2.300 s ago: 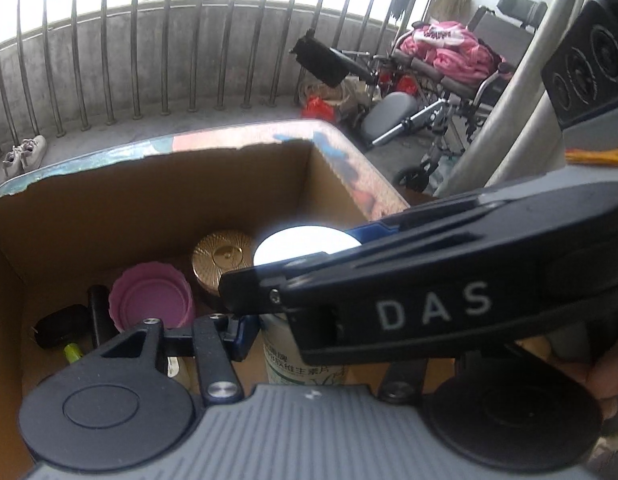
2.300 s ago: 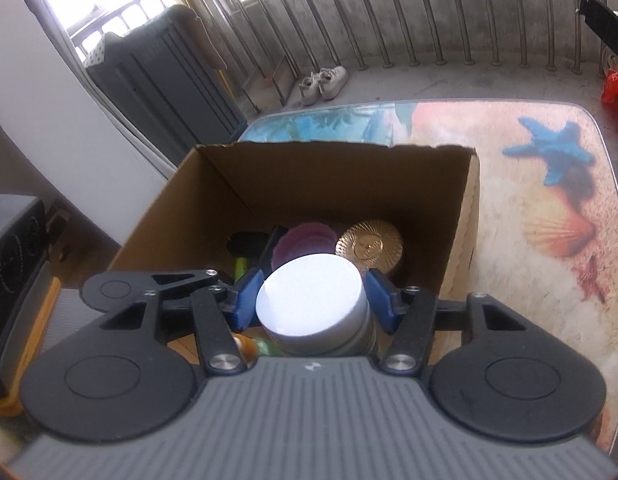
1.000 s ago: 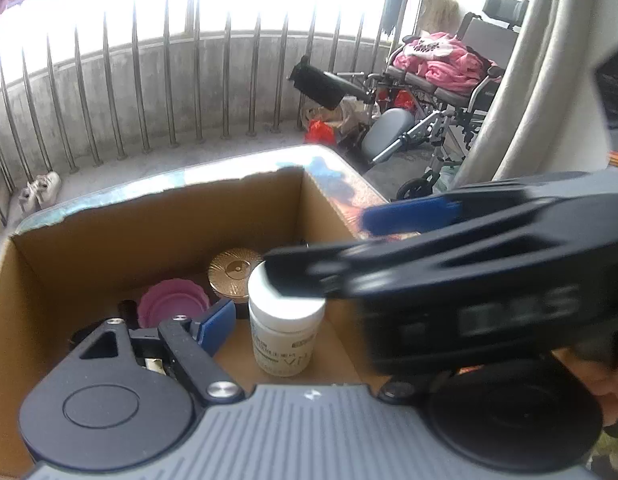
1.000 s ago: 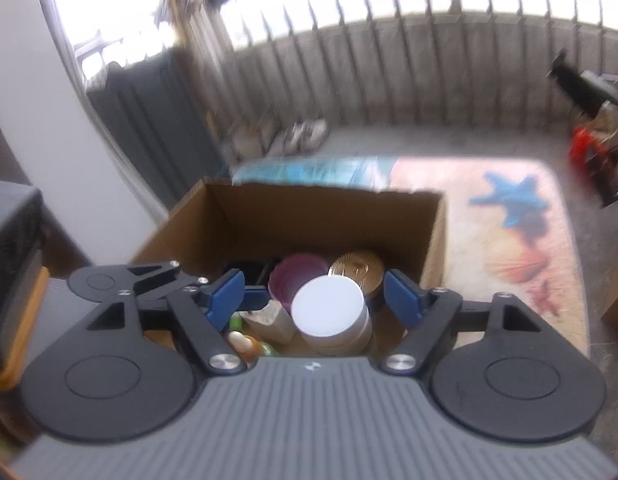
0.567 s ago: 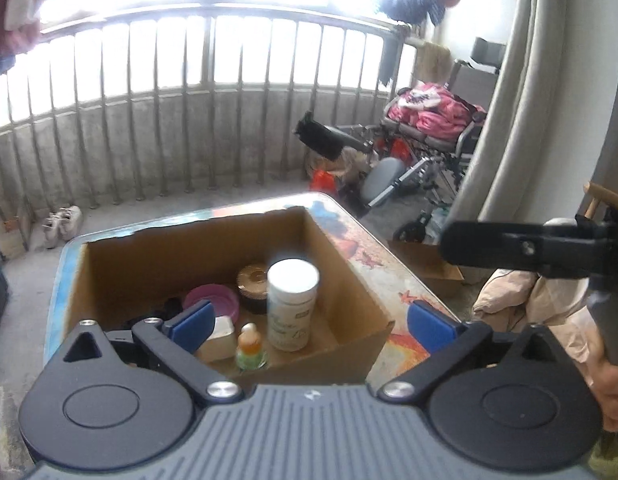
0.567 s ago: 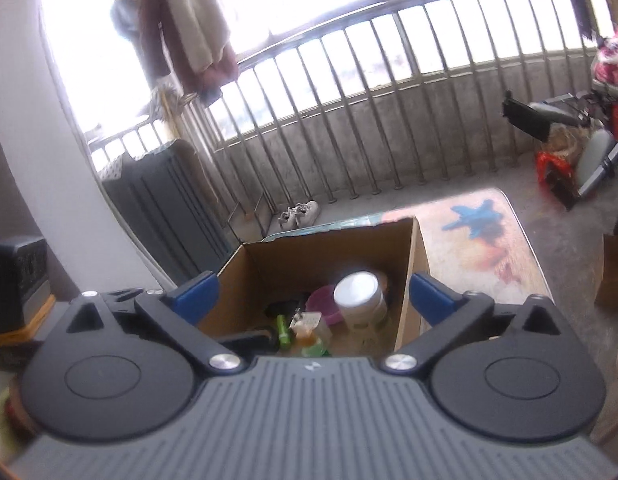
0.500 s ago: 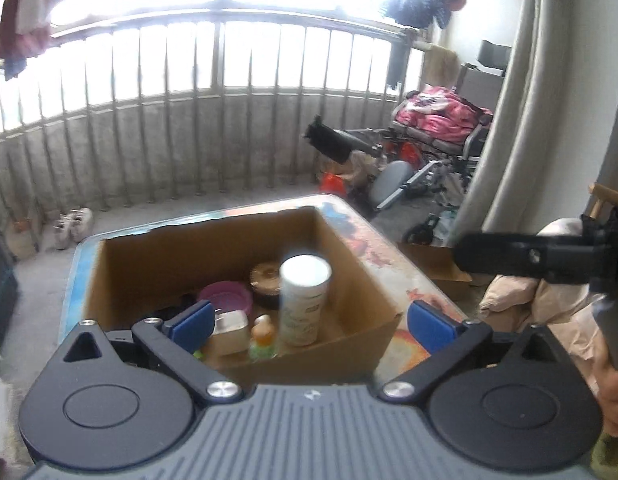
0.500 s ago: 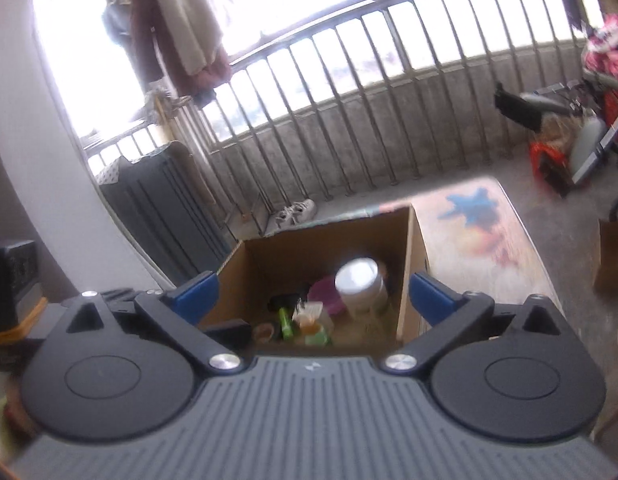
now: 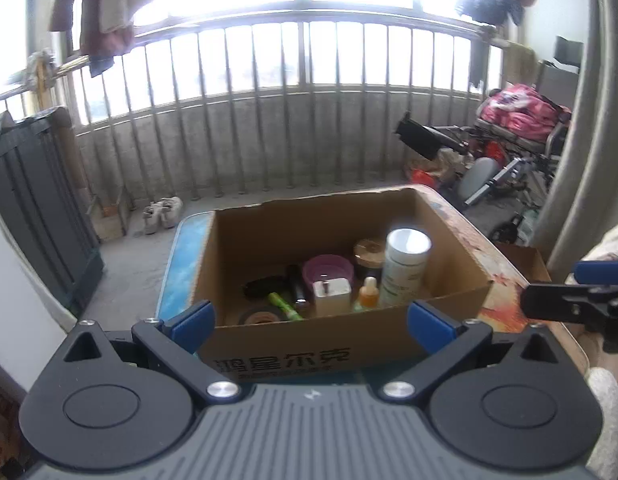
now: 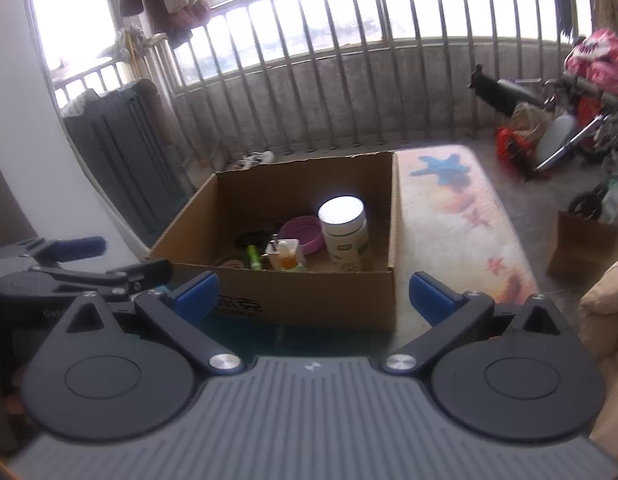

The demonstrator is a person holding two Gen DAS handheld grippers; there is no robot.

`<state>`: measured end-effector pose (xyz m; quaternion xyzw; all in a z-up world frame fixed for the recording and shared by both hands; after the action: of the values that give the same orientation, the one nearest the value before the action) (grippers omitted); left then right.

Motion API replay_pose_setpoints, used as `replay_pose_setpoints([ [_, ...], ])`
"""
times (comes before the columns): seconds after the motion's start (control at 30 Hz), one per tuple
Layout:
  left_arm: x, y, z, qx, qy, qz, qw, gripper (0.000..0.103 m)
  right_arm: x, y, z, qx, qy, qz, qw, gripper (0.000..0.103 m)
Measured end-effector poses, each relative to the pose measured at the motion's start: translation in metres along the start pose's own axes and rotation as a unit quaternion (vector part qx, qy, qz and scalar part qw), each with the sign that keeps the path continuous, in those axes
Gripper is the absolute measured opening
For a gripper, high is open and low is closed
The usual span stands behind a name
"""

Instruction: Organize rigid objects

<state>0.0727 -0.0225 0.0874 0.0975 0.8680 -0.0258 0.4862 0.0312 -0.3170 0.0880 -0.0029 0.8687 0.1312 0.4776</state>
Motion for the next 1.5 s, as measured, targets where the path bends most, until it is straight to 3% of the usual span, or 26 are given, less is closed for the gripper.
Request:
replay_pose_setpoints([
  [0.1,0.003,0.007,-0.001,-0.006,0.000,-0.012,0.9999,0.103,-0.001,0.000,-0.005,0.011,0.006,-0.009,1.000,0.102],
  [0.3,0.004,0.004,0.005,0.016,0.003,-0.022,0.9996,0.103,0.007,-0.021,-0.032,0.054,0.005,0.005,0.999,0.102],
  [0.47,0.011,-0.005,0.016,0.014,0.019,-0.008,0.9997,0.103,0.022,-0.028,-0.009,0.089,0.032,0.031,0.995,0.102],
  [0.63,0.016,-0.003,0.028,-0.010,0.046,-0.014,0.9988,0.103,0.024,-0.009,0.032,0.081,0.050,0.009,0.995,0.102],
  [0.97,0.018,0.015,0.051,-0.021,0.084,-0.053,0.9948,0.103,0.007,0.015,0.080,0.074,0.056,-0.038,0.995,0.102],
  [1.5,0.015,0.011,0.072,-0.023,0.098,-0.046,0.9938,0.102,0.004,0.005,0.107,0.079,0.072,-0.024,0.994,0.102],
])
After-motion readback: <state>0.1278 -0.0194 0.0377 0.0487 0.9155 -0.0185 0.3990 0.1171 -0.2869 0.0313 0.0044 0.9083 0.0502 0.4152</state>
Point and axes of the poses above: each gripper's, at about its wrist camera, not at the fingertips, and z roughly the way its jaws point, y to its left, x to its underside, the point moved 1 cm from there along z, roughly the way its jaws point, and after that the axes turned 4 degrees about -y, right-handed, at the moved point
